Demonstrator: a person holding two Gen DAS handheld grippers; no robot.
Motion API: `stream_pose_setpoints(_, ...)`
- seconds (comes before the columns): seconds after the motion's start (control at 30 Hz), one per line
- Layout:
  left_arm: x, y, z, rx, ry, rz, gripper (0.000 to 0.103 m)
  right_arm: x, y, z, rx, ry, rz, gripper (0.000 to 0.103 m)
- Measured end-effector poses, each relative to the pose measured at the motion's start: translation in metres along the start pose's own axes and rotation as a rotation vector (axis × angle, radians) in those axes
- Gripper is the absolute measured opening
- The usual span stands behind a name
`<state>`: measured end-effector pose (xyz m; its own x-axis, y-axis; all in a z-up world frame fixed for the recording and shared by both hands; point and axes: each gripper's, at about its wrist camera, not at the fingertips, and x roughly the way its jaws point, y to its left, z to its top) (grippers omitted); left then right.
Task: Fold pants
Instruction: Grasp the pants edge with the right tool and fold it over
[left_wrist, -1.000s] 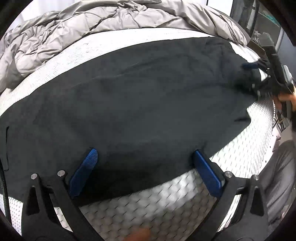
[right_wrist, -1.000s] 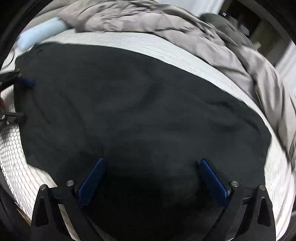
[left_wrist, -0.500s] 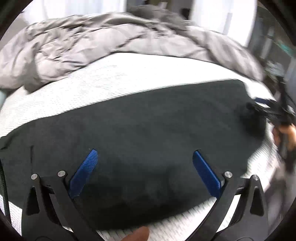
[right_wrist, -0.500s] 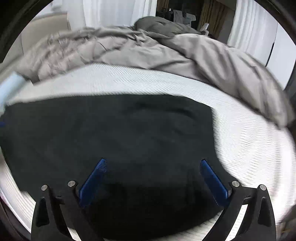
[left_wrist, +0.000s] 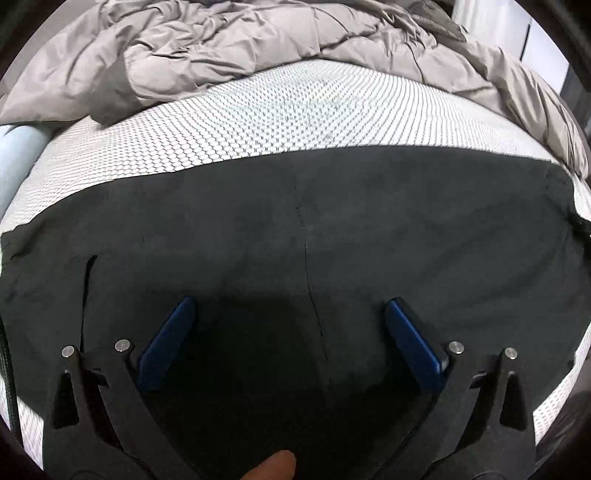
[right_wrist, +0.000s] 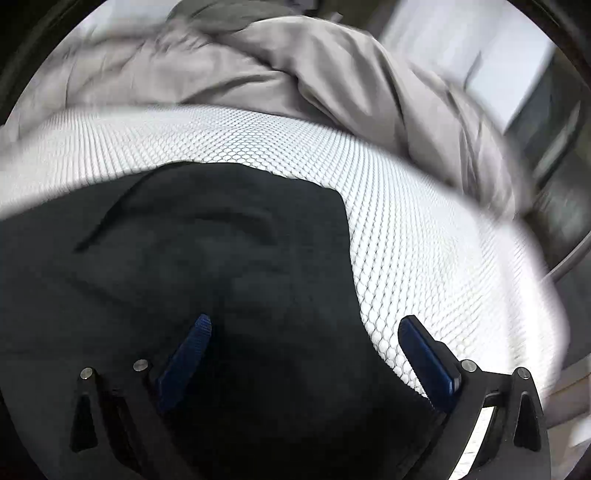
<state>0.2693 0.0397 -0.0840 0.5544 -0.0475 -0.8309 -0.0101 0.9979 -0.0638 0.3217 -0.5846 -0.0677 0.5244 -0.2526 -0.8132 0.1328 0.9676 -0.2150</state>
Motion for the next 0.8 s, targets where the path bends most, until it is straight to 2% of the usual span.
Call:
stream_pose_setpoints(0.07, -0.015, -0.013, -0.008, -0.007, -0.015, -0.058, 0.102, -0.008, -0.023, -0.006, 0.111, 0.015, 0.117, 0.101)
stream_pose_setpoints(0.13, -0.035, -0.032, -0.014, 0.008, -0.048, -0.13, 0.102, -0.028, -0.034, -0.018, 0.147, -0.007, 0.17, 0.101)
stream_pose_setpoints(0.23, -0.046, -0.072, -0.023, 0.056, -0.079, -0.202, 0.102, -0.058, -0.053, -0.039, 0.208, -0.02, 0.294, 0.101)
stream_pose_setpoints(0.27, -0.046, -0.084, -0.024, 0.076, -0.078, -0.226, 0.102, -0.055, -0.061, -0.035, 0.243, -0.012, 0.337, 0.101)
stream_pose_setpoints(0.33, -0.046, -0.118, -0.033, 0.155, -0.06, -0.277, 0.102, -0.067, -0.079, -0.053, 0.362, 0.013, 0.44, 0.101)
stream_pose_setpoints(0.47, -0.031, -0.165, -0.05, 0.312, -0.016, -0.251, 0.102, -0.062, -0.109, -0.07, 0.536, 0.04, 0.561, 0.101)
stream_pose_setpoints(0.53, -0.022, -0.178, -0.06, 0.373, 0.036, -0.206, 0.102, -0.048, -0.111, -0.082, 0.601, 0.075, 0.652, 0.101)
stream_pose_setpoints(0.63, -0.024, -0.18, -0.057, 0.354, 0.065, -0.225, 0.102, -0.015, -0.103, -0.085, 0.679, 0.121, 0.754, 0.101)
stream_pose_setpoints(0.7, -0.026, -0.175, -0.052, 0.326, 0.065, -0.236, 0.102, 0.0, -0.1, -0.075, 0.695, 0.108, 0.752, 0.101)
stream_pose_setpoints(0.73, -0.027, -0.172, -0.051, 0.305, 0.055, -0.247, 0.102, 0.001, -0.097, -0.067, 0.691, 0.068, 0.735, 0.098)
stream_pose_setpoints(0.77, -0.029, -0.168, -0.049, 0.287, 0.044, -0.254, 0.102, 0.001, -0.094, -0.062, 0.683, 0.039, 0.719, 0.086)
stream_pose_setpoints(0.8, -0.032, -0.162, -0.047, 0.27, 0.031, -0.259, 0.102, 0.002, -0.092, -0.056, 0.68, 0.019, 0.699, 0.062)
